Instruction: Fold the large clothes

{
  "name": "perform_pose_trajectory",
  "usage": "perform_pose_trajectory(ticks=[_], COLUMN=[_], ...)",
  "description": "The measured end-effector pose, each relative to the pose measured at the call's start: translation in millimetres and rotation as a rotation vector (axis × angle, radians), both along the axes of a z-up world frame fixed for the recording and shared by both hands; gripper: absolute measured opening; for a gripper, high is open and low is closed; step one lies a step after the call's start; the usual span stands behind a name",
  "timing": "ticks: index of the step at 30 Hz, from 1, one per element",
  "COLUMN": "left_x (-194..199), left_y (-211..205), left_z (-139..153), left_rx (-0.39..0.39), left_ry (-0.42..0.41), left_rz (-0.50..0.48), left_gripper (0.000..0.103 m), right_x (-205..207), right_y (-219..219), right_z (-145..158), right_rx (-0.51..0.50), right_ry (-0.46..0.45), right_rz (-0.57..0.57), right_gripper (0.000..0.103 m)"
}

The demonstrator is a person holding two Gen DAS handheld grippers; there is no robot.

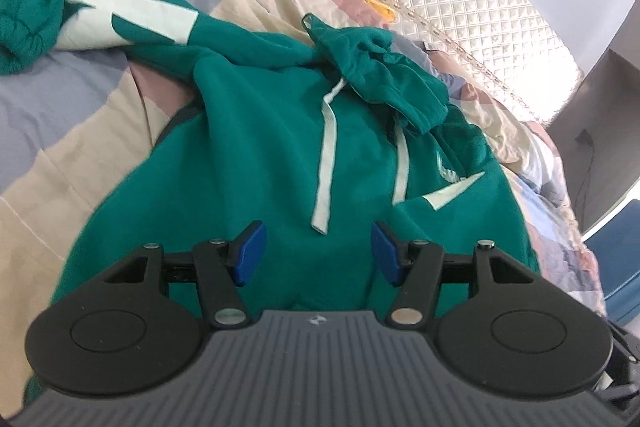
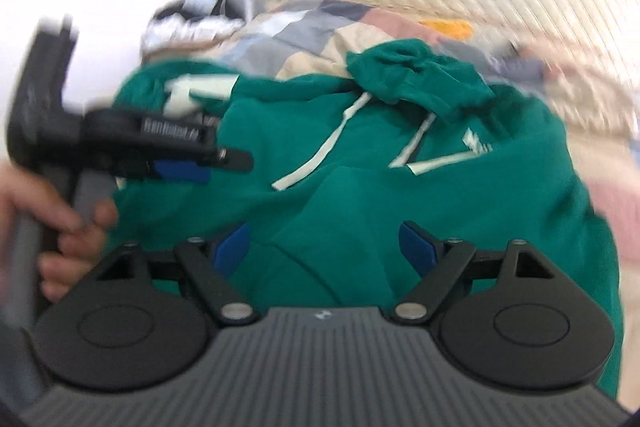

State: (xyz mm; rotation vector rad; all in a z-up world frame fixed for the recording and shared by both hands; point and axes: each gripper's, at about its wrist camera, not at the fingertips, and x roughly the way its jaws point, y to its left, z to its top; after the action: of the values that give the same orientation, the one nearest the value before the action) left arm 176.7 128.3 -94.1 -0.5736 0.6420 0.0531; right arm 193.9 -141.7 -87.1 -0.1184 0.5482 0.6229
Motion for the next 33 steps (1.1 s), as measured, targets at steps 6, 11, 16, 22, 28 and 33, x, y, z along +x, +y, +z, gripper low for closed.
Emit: perform_pose_trajectory(ticks=[6, 11, 16, 22, 28, 33], left_x=[2.9, 11.4, 18.3, 18.6, 17.2, 12.8], left_y=[-12.4, -31.3, -54.6, -58.5, -69.4, -55.6], left_z=[-9.4, -21.6, -36.2, -36.1, -33.7, -20.9], left_rx=[-0.021, -0.039, 0.005, 0.010, 0.020, -0.009], left_ry=[0.032, 0.066, 0.121, 0.118, 0.120, 0.107], left_rz=[-0.057, -0.172, -0.282, -0.291, -0.345, -0.306], left_gripper=[0.064, 0.064, 0.064, 0.060, 0.023, 0.016], right_x=[20.3, 56.2, 79.4, 87.4, 85.9, 85.9], right_y=[-42.0, -69.9, -80.7, -89.1, -104.5, -108.2], right_z=[-7.2, -45.1, -64.4, -57.8, -37.7, -29.3], right_rx=[0.156, 0.253, 0.322, 0.387, 0.420, 0.339], right_ry=[0.123, 0.316, 0.355, 0.327, 0.257, 0.195], right_rz=[-0.253, -0.438, -0.485, -0.458, -0.477, -0.518], right_gripper=[0.083, 0.082, 0.055, 0.012, 0.010, 0.010])
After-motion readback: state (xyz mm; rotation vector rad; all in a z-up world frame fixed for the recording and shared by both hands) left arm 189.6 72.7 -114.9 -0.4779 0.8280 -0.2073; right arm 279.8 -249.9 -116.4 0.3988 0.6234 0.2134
